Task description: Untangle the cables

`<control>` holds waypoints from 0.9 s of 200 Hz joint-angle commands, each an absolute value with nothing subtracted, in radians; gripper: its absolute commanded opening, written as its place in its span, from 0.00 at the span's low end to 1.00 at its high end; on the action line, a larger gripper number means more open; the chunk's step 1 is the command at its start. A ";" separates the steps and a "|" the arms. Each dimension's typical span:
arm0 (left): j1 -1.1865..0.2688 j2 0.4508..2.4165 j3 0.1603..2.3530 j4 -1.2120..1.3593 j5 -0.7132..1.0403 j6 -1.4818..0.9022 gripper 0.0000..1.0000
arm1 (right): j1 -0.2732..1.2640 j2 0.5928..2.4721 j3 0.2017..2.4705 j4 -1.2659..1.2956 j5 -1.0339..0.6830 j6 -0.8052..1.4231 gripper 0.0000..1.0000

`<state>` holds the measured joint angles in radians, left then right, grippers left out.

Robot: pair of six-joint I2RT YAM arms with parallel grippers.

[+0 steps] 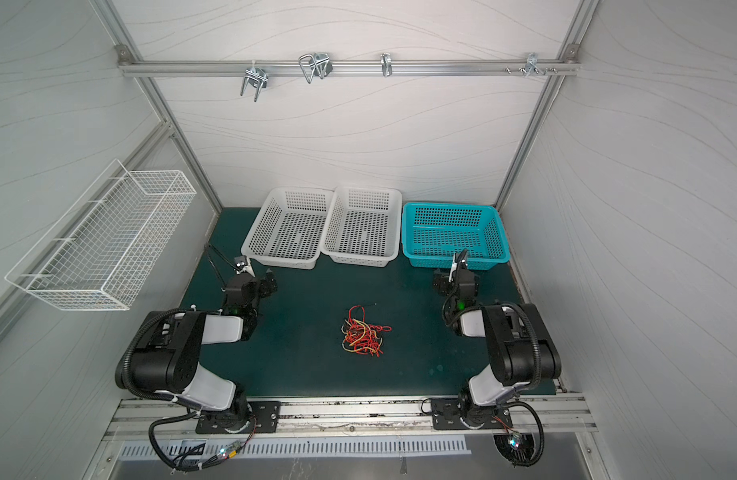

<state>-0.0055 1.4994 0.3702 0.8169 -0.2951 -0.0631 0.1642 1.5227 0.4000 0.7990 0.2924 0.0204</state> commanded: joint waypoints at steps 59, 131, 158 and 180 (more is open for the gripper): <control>-0.017 1.094 0.475 0.232 -0.348 -0.191 0.99 | 0.208 1.160 0.516 0.311 0.302 0.094 0.99; -0.203 0.791 0.476 0.029 -0.154 -0.271 0.99 | 0.256 0.908 0.641 -0.195 0.116 0.275 0.99; -0.323 0.802 0.483 -0.003 -0.096 -0.270 0.98 | 0.345 0.915 0.666 -0.262 0.037 0.334 0.99; -0.442 0.840 0.479 -0.001 -0.101 -0.278 0.97 | 0.452 0.955 0.667 -0.259 -0.021 0.386 0.96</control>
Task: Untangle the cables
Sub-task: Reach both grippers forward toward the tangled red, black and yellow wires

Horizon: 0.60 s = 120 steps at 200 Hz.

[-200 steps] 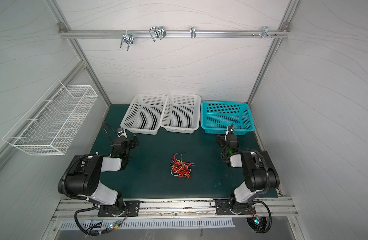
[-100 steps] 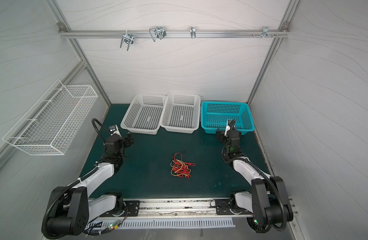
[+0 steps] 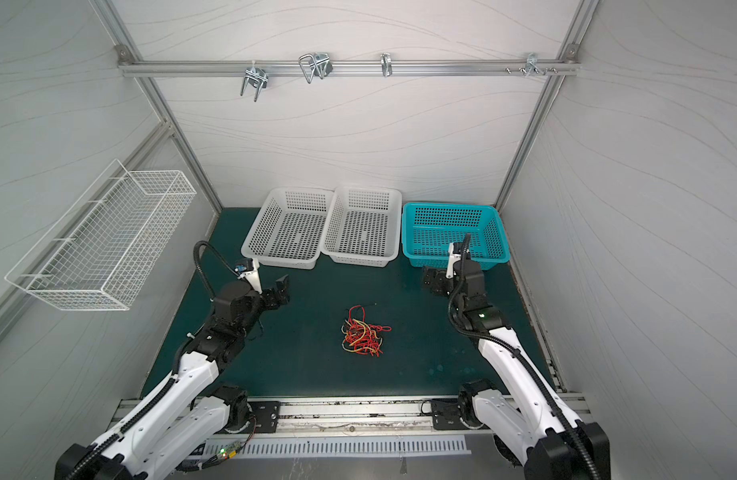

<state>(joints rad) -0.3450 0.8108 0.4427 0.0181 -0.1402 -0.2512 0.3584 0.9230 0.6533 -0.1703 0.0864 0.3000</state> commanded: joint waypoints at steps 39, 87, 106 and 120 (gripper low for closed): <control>-0.588 0.937 0.435 0.135 -0.133 -0.322 0.97 | 0.671 1.057 0.649 -0.193 -0.030 0.481 0.89; -0.631 1.119 0.505 0.217 -0.070 -0.303 0.97 | 0.910 1.154 0.701 -0.246 0.134 0.513 0.76; -0.631 1.161 0.518 0.252 -0.033 -0.311 0.97 | 0.955 1.190 0.717 -0.243 0.152 0.531 0.72; -0.632 1.180 0.520 0.277 -0.024 -0.325 0.97 | 0.979 1.234 0.736 -0.230 0.152 0.537 0.66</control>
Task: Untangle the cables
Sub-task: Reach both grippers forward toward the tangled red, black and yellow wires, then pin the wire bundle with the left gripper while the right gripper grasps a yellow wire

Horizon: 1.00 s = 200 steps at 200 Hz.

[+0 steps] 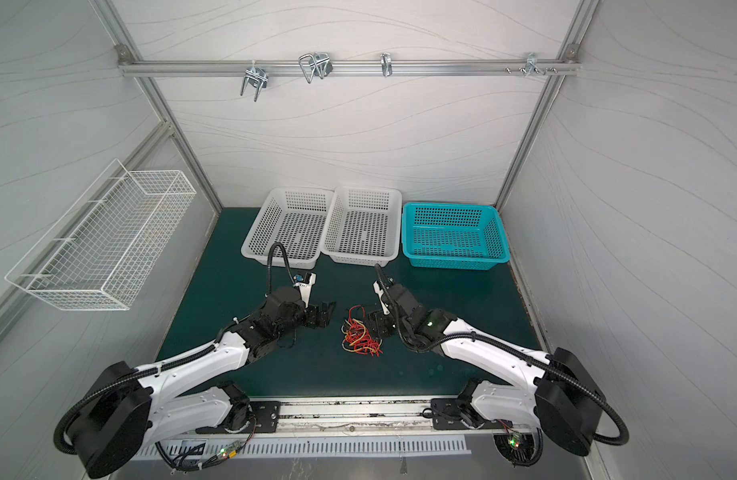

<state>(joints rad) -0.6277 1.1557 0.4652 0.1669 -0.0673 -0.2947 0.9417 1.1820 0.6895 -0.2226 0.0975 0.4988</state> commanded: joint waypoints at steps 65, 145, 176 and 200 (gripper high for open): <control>-0.635 1.250 0.539 0.323 -0.044 -0.385 0.95 | 1.041 1.422 0.864 -0.272 0.164 0.505 0.40; -0.688 1.308 0.627 0.130 -0.061 -0.436 0.94 | 1.041 1.376 0.806 -0.306 0.177 0.472 0.30; -0.722 1.317 0.632 0.132 -0.066 -0.464 0.94 | 1.040 1.368 0.792 -0.281 0.143 0.484 0.23; -0.739 1.320 0.643 0.119 -0.067 -0.465 0.94 | 1.041 1.365 0.787 -0.249 0.129 0.485 0.04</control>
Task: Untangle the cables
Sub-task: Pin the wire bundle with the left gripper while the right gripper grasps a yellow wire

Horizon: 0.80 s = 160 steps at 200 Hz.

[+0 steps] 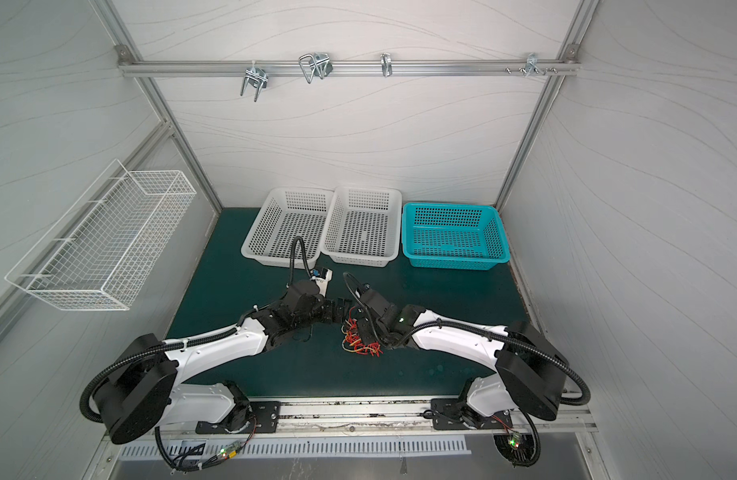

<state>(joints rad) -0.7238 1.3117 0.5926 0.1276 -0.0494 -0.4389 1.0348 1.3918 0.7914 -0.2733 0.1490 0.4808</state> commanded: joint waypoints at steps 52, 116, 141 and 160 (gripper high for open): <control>-0.746 1.286 0.645 0.092 -0.050 -0.485 0.95 | 1.042 1.304 0.824 -0.261 0.241 0.443 0.00; -0.746 1.276 0.608 0.223 0.060 -0.421 0.98 | 0.983 1.232 0.918 -0.287 0.259 0.367 0.00; -0.746 1.325 0.634 0.247 0.078 -0.409 0.98 | 0.970 1.203 0.941 -0.259 0.243 0.355 0.00; -0.746 1.362 0.650 0.271 0.068 -0.405 0.97 | 0.964 1.191 0.963 -0.252 0.228 0.340 0.00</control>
<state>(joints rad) -0.7410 1.3178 0.6086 0.1947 0.0502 -0.4232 0.9741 1.2293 0.9199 -0.2787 0.2340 0.3721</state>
